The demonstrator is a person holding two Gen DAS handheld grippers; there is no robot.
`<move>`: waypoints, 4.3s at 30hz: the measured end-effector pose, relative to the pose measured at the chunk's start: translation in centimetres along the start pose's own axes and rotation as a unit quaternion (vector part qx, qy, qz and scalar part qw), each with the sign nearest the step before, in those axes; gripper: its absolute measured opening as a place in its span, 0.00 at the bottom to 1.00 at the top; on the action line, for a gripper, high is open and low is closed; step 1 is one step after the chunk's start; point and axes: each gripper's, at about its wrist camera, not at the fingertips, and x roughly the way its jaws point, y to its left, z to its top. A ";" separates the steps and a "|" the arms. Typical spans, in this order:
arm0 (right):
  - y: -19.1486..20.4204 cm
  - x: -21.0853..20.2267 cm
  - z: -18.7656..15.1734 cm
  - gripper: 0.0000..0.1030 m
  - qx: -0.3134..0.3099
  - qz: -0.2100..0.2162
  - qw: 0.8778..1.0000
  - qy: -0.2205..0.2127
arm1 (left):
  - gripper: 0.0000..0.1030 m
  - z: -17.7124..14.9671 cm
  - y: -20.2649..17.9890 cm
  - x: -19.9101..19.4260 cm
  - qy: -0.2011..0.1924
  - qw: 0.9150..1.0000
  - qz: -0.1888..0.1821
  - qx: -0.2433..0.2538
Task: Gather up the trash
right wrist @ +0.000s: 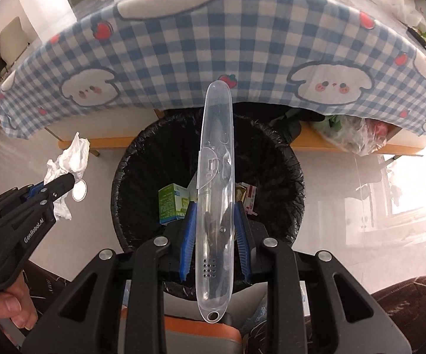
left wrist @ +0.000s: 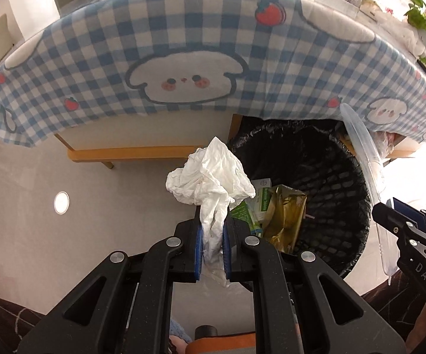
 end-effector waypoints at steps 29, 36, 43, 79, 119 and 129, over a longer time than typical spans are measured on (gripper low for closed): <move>-6.1 -0.1 1.3 0.89 0.083 -0.062 0.994 -0.036 | 0.10 1.0 -6.6 2.8 0.016 0.998 -0.033 0.053; -8.4 -1.5 1.1 0.92 0.100 -0.084 0.990 -0.050 | 0.10 1.1 -8.9 3.1 0.017 0.996 -0.051 0.068; -9.7 -2.2 0.9 0.92 0.111 -0.093 0.988 -0.051 | 0.12 1.4 -10.4 3.3 0.015 0.995 -0.057 0.078; -3.0 -14.2 4.8 0.92 0.004 -0.046 0.984 -0.171 | 0.94 5.0 -2.4 -13.4 -0.131 0.991 -0.021 -0.003; -2.5 -13.1 4.4 0.92 -0.001 -0.045 0.987 -0.154 | 0.94 4.6 -2.6 -12.0 -0.116 0.993 -0.008 0.010; -2.5 -12.8 4.3 0.92 0.000 -0.043 0.987 -0.152 | 0.94 4.6 -2.4 -11.9 -0.114 0.993 -0.009 0.007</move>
